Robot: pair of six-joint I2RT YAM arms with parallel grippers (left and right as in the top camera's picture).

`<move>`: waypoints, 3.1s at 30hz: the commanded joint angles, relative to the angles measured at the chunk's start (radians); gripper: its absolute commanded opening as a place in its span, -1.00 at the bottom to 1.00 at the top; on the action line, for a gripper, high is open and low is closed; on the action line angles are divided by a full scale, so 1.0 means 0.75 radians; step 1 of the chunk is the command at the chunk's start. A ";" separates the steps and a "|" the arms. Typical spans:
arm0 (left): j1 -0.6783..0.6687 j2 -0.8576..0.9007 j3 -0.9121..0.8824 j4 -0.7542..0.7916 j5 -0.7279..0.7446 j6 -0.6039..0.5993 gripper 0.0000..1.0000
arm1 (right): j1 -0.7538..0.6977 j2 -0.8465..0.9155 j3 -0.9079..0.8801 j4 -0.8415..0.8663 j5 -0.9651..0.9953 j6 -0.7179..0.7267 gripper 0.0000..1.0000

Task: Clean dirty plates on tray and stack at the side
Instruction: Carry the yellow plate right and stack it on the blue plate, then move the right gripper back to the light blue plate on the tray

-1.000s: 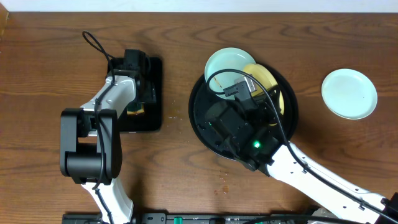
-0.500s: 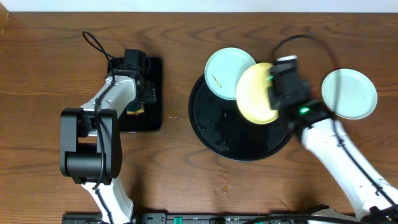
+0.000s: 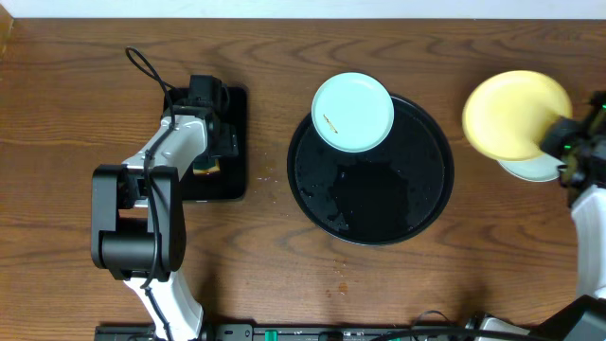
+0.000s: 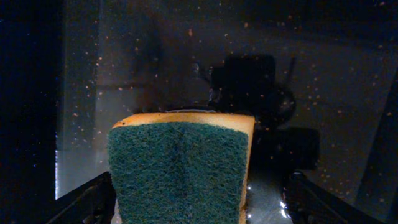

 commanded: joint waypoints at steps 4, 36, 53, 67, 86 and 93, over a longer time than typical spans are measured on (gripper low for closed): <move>0.002 0.004 -0.002 -0.004 0.012 0.018 0.72 | -0.135 0.082 0.011 0.097 -0.056 0.031 -0.98; 0.002 0.004 -0.002 -0.004 0.012 0.018 0.72 | 0.308 0.305 0.019 0.127 -0.468 -0.142 0.09; 0.002 0.004 -0.002 -0.004 0.012 0.018 0.72 | 0.893 0.618 0.019 0.532 -0.055 -0.265 0.22; 0.002 0.004 -0.002 -0.004 0.012 0.018 0.72 | 0.899 0.738 0.019 0.618 -0.068 -0.127 -0.75; 0.002 0.004 -0.002 -0.004 0.012 0.018 0.73 | 0.906 0.221 0.019 -0.237 0.007 0.463 -0.97; 0.002 0.004 -0.002 -0.004 0.012 0.018 0.72 | 0.905 0.187 0.019 -0.252 0.004 0.335 0.01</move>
